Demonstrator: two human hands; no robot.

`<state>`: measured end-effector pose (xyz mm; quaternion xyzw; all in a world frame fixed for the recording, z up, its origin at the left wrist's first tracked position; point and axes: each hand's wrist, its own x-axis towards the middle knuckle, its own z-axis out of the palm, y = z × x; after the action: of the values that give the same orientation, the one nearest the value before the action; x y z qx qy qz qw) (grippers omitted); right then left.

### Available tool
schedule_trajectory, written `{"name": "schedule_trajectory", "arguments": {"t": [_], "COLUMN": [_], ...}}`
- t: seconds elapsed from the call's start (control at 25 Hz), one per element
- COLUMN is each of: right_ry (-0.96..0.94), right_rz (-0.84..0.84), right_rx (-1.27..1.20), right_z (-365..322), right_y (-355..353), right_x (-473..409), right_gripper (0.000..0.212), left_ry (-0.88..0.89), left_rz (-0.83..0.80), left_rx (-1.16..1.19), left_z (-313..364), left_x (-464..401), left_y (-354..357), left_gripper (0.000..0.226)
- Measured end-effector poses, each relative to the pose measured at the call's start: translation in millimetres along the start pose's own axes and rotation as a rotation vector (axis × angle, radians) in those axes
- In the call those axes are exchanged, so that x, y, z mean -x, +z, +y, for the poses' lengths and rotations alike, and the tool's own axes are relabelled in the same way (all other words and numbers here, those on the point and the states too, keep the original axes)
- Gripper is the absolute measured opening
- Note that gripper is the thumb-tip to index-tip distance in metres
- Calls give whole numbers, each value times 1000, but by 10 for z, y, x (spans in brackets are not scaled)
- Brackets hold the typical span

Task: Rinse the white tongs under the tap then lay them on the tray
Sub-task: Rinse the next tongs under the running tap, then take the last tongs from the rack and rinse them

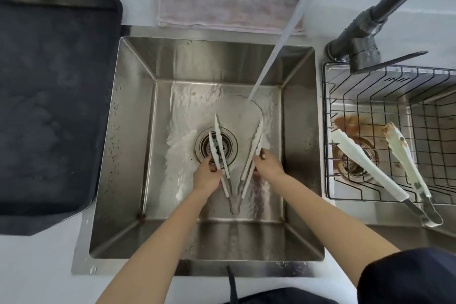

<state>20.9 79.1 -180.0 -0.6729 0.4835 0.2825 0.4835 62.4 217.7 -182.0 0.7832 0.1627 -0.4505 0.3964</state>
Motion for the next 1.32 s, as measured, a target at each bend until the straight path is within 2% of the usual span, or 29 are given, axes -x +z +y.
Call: {"name": "schedule_trajectory", "arguments": {"t": [0.12,0.2,0.36,0.44,0.64,0.72,0.96,1.32], "right_ry": [-27,-63,-249,-337,-540,-591,-640,-452], "right_rz": [-19,-27,19,48,149,188,340,406], "right_rx": [88,162,350,434,600,628,613,581], "right_z": [-54,-107,-234,-300,-371,-346,-83,525], "right_y": [-53,-111,-321,-447,-785,-947,-1503,-2379], "right_x": [82,186,475,626,996,1127,1364,1286], "right_gripper": [41,47,52,53,64,66,65,66], "left_ry": [9,52,233,338,455,522,757,880], "left_rz": [-15,-22,20,37,75,124,202,247], "left_rx": [-58,-123,-321,-463,-1008,-1138,-1249,-1240], "left_z": [51,133,372,511,885,1038,1358,1519], "left_x": [73,191,417,513,879,1061,1543,1766], "left_y": [-43,-91,-212,-264,-257,-186,244,1133], "left_gripper": [51,50,49,51,61,61,56,45]}}
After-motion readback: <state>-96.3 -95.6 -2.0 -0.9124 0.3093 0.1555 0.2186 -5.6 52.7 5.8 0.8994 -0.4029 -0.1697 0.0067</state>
